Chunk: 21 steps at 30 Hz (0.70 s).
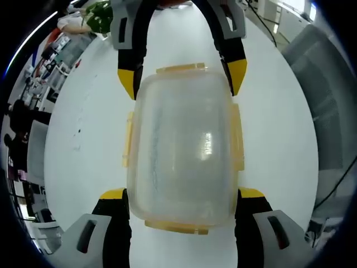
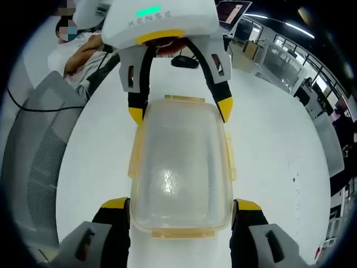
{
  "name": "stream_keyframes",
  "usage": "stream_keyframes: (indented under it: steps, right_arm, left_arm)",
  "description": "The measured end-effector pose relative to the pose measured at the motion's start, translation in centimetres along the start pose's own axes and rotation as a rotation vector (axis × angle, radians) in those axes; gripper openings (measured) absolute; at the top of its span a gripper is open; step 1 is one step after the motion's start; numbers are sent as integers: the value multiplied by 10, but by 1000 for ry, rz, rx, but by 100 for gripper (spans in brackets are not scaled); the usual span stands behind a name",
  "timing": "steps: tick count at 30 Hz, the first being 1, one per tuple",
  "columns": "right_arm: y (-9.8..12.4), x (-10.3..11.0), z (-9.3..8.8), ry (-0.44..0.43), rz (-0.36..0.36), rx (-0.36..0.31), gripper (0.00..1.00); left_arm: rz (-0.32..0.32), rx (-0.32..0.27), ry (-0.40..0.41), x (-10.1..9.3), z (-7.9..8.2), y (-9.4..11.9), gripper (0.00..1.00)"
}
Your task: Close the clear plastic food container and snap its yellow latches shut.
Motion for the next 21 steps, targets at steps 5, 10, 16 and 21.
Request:
stream_keyframes:
  steps: [5,10,16,21]
  right_arm:
    - [-3,-8,1,13,-8,3,74]
    - [-4,-15,2,14,-8,4,74]
    - [-5,-20,4,10,-12,7,74]
    - [-6,-23,4,14,-11,7,74]
  left_arm:
    - [5,-5,10,7,-2,-1,75]
    - [7,-7,10,13,-4,-1,75]
    - [6,-10,3,19,-6,-2,75]
    - [8,-13,8,22,-7,-2,75]
Point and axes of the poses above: the point that each gripper's makers call its tool centre point, and the gripper's own axes: y roughly backward along the fingers, x roughly to its left, z roughly out of its top, the point moved 3 cm from there along y, roughly backward along the fingers, and after that the axes turned 3 degrees about y, right-handed, at the moved point
